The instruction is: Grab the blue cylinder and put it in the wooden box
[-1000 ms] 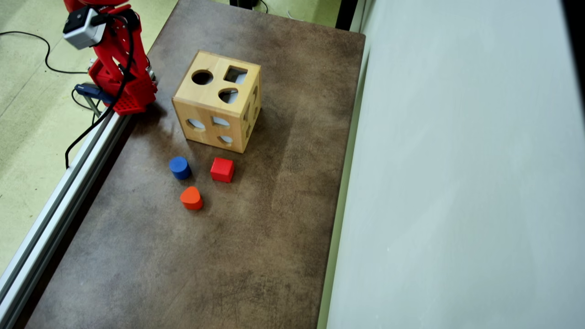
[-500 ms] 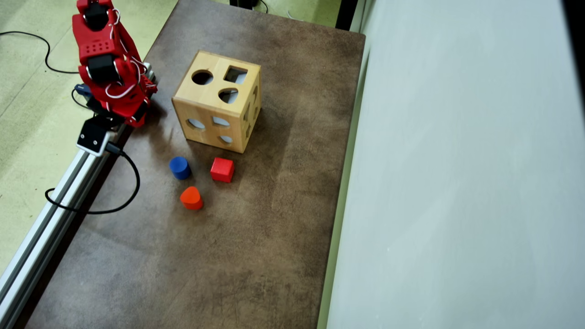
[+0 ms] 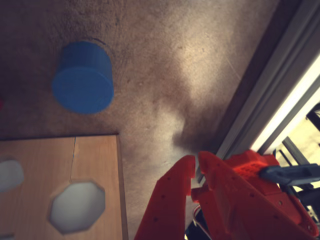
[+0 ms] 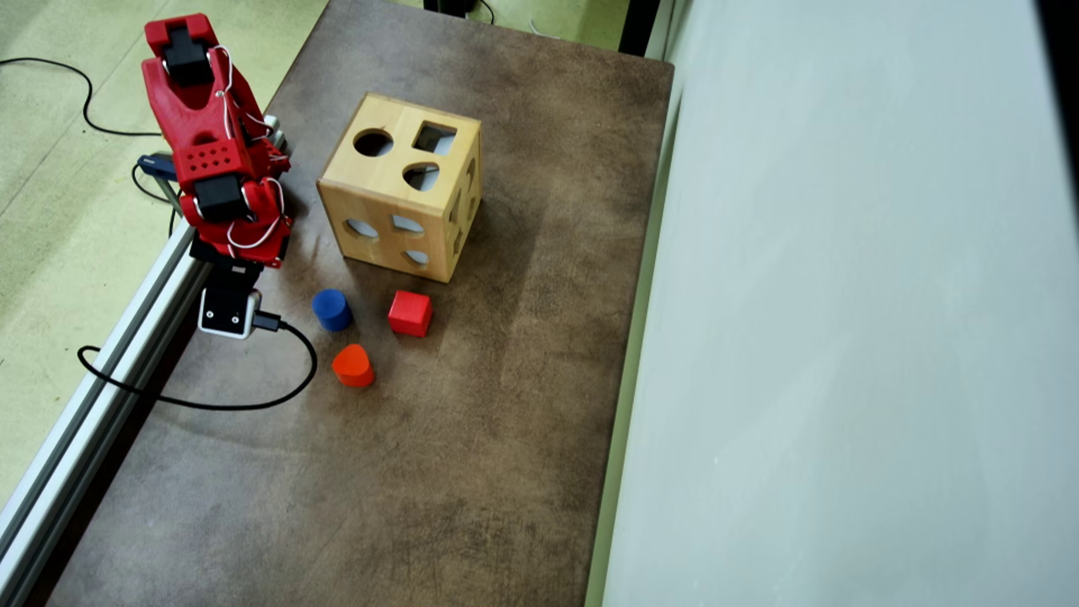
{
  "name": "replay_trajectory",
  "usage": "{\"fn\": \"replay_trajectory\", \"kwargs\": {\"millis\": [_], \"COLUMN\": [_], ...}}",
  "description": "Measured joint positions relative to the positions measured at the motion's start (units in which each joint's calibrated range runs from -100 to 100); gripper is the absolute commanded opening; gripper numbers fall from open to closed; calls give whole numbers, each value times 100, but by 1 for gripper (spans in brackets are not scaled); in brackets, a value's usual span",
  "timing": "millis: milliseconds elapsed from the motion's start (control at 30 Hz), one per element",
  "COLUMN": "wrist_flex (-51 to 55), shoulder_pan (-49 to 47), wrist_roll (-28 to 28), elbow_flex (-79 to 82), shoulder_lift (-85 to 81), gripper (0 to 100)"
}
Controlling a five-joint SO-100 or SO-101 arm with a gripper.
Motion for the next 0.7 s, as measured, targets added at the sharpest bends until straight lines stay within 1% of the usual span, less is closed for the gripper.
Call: {"fn": "replay_trajectory", "kwargs": {"millis": [167,400,467,700], "wrist_flex": [-565,-630,-630,-630], "shoulder_pan": [-115,-331,-359,-359], "wrist_roll": [10,10,10,10], "elbow_flex": [0,0,0,0], "shoulder_lift": [25,42,42,42], "gripper": [3,4,7,26]}}
